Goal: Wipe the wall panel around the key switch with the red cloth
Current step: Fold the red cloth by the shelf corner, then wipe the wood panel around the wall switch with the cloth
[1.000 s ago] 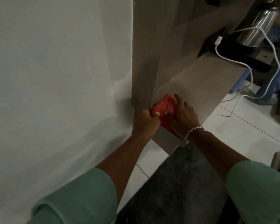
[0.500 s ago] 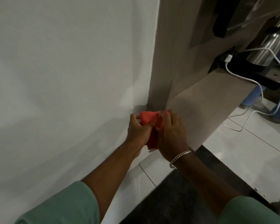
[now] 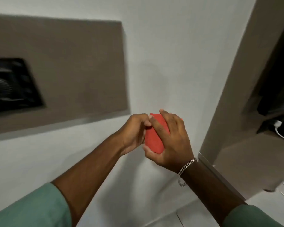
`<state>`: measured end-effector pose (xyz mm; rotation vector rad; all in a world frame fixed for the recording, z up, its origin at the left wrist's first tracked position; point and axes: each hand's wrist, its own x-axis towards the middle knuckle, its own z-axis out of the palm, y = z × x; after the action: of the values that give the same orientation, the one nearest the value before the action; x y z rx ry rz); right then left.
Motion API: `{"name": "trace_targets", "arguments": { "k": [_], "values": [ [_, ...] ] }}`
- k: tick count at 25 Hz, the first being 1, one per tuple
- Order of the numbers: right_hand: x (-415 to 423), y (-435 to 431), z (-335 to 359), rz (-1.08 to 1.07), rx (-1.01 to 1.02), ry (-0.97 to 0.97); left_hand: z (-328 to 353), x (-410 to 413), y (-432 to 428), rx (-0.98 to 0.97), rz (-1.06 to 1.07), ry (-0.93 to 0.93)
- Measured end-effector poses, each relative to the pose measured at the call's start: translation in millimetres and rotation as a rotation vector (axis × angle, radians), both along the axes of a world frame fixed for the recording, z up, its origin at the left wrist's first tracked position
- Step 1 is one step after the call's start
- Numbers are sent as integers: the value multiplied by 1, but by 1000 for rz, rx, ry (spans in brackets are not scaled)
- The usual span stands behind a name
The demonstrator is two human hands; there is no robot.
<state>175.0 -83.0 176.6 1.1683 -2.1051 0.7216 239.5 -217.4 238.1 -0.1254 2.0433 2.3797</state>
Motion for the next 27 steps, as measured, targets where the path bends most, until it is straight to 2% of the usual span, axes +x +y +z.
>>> {"name": "trace_targets", "arguments": {
  "k": [4,9,12,14,16,18,22,25,27],
  "values": [
    [45,-57,60,156,-223,202,71,81,-36,-366,137,193],
    [109,-124,122,356,-374,366,143,183,-84,-468,421,483],
    [137,-159,141,404,-395,421,170,231,-115,-517,689,670],
    [147,-178,141,397,-372,446,173,251,-137,-739,955,787],
    [151,-193,138,373,-334,464,163,263,-163,-1083,1161,854],
    [148,-208,135,290,-268,498,148,267,-198,-1453,1132,829],
    [135,-230,116,176,-169,556,124,263,-267,-2087,883,639],
    [118,-225,105,183,-174,589,114,256,-290,-2371,946,538],
    [121,-230,108,166,-213,519,108,251,-293,-2433,1024,524]
  ]
}}
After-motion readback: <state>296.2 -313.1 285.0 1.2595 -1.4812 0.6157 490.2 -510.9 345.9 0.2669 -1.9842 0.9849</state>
